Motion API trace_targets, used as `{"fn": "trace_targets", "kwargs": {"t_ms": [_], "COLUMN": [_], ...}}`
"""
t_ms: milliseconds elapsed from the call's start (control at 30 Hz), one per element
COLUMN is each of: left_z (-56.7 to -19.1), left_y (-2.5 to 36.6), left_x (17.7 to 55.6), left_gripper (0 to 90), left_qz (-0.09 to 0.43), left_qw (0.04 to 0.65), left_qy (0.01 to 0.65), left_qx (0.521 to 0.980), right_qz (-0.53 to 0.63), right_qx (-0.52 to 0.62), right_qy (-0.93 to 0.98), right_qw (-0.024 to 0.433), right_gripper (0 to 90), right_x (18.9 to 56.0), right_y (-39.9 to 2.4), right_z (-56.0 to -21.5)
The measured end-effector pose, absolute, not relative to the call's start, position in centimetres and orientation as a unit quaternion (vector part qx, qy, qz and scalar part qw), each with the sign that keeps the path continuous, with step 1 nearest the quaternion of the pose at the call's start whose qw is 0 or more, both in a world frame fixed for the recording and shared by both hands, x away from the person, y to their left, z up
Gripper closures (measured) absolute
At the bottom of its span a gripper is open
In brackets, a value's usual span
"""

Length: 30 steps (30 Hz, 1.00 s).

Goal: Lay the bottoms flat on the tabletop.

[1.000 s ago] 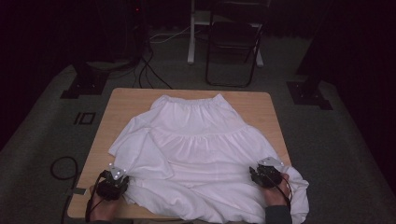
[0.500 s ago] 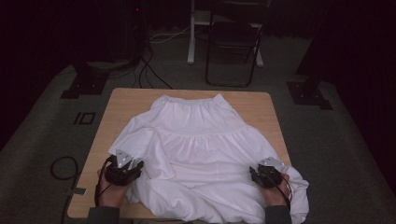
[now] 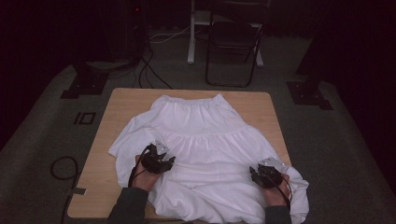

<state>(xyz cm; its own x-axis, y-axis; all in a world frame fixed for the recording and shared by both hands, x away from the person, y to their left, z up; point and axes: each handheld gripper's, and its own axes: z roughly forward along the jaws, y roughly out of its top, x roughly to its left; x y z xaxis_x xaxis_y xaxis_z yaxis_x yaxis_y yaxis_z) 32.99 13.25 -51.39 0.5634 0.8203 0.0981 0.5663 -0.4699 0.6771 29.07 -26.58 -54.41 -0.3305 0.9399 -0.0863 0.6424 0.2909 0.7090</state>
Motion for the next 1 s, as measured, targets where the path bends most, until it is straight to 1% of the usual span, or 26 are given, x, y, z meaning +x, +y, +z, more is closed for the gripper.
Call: {"fn": "trace_targets", "kwargs": {"t_ms": [100, 167, 200, 233, 267, 300, 333, 433, 567, 633, 667, 733, 900, 1000], "left_z": [-52.6, -53.2, -53.3, -53.3, -53.2, -53.1, -53.1, -53.0, -52.9, -52.8, -52.8, -52.7, -52.6, -52.6], "left_y": [12.9, 12.9, 12.9, 13.2, 13.3, 13.5, 13.7, 14.8, 17.3, 18.6, 19.2, 20.7, 23.1, 24.4], "left_x": [33.5, 33.6, 33.6, 33.5, 33.5, 33.4, 33.3, 32.7, 31.1, 30.2, 29.8, 28.8, 26.6, 25.1], "left_gripper": [45.4, 45.2, 47.5, 51.9, 63.1, 70.6, 75.5, 79.9, 80.5, 80.6, 80.5, 80.6, 80.6, 80.5], "left_qz": [0.208, 0.209, 0.209, 0.205, 0.205, 0.212, 0.218, 0.222, 0.221, 0.225, 0.232, 0.227, 0.235, 0.235], "left_qw": [0.292, 0.283, 0.279, 0.282, 0.277, 0.266, 0.259, 0.251, 0.254, 0.249, 0.235, 0.24, 0.225, 0.227], "left_qy": [0.425, 0.429, 0.429, 0.431, 0.435, 0.434, 0.433, 0.444, 0.468, 0.479, 0.486, 0.494, 0.515, 0.526], "left_qx": [0.831, 0.832, 0.833, 0.832, 0.832, 0.834, 0.835, 0.831, 0.817, 0.811, 0.809, 0.804, 0.793, 0.785], "right_qz": [0.293, 0.293, 0.294, 0.294, 0.294, 0.294, 0.294, 0.296, 0.298, 0.298, 0.298, 0.297, 0.297, 0.299], "right_qx": [0.52, 0.52, 0.52, 0.52, 0.52, 0.52, 0.52, 0.521, 0.521, 0.521, 0.521, 0.522, 0.522, 0.521], "right_qy": [0.761, 0.761, 0.761, 0.761, 0.761, 0.761, 0.761, 0.76, 0.76, 0.76, 0.759, 0.76, 0.759, 0.759], "right_qw": [0.254, 0.254, 0.254, 0.254, 0.254, 0.253, 0.253, 0.252, 0.25, 0.25, 0.25, 0.251, 0.25, 0.249], "right_gripper": [57.5, 57.5, 57.5, 57.5, 57.4, 57.4, 57.4, 57.3, 57.3, 57.3, 57.3, 57.3, 57.4, 57.4], "right_x": [29.1, 29.1, 29.1, 29.1, 29.1, 29.1, 29.1, 29.1, 29.1, 29.1, 29.1, 29.1, 29.1, 29.1], "right_y": [-26.6, -26.6, -26.6, -26.6, -26.7, -26.7, -26.7, -26.7, -26.8, -26.8, -26.8, -26.8, -26.8, -26.8], "right_z": [-54.4, -54.4, -54.4, -54.4, -54.4, -54.4, -54.4, -54.5, -54.5, -54.5, -54.5, -54.5, -54.5, -54.5]}}
